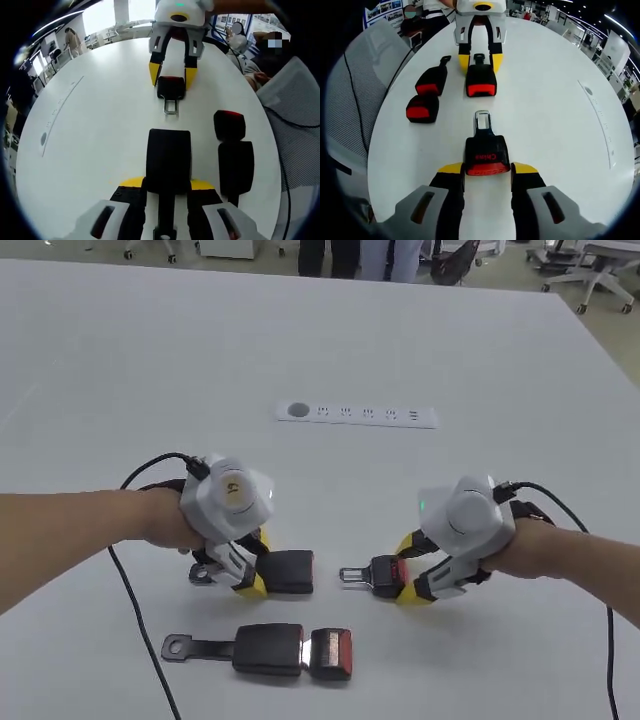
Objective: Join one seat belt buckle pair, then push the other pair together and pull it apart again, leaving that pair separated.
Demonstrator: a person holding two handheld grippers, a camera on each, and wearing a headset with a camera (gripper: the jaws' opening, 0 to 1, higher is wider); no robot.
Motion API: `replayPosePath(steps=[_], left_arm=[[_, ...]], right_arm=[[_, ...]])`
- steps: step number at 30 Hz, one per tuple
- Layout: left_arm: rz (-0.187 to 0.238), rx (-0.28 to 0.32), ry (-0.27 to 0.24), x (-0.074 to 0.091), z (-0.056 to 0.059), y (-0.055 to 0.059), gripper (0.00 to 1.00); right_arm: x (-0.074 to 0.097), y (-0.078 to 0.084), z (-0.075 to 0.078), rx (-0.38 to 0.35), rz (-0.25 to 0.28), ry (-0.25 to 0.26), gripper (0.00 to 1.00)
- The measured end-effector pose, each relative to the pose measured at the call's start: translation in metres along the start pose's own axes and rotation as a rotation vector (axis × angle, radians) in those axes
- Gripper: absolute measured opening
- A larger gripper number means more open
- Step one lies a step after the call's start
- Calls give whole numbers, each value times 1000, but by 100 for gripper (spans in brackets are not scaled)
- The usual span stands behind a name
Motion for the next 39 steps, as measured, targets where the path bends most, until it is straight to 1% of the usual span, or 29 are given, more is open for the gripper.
replayPosePath(steps=[5,8,16,27,39], left_arm=[[-3,0,1,0,-1,1,32],[-2,0,1,-1,-1,1,32],[0,8,2,-2,-2,4,31],[-13,14,7,0,1,0,31],[-20,24,8,0,0,-1,31]], right_arm=[[0,1,-2,-19,-5,-13,33],[1,0,-3,-26,-10,-12,32],[0,0,-2,-12,-16,-13,31],[0,-2,-3,-15,-30,-1,30],[-1,-6,-5,-17,-34,3,30]])
Point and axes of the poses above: the centre of the closed fingertips' face, and the gripper's own axes: x roughly backward along the fingers, z roughly to its right, y roughly out of its underside, the point moved 7 cm from there along x, roughly backward along the fingers, and after that the axes turned 14 degrees about -x, right-handed, at the moved point
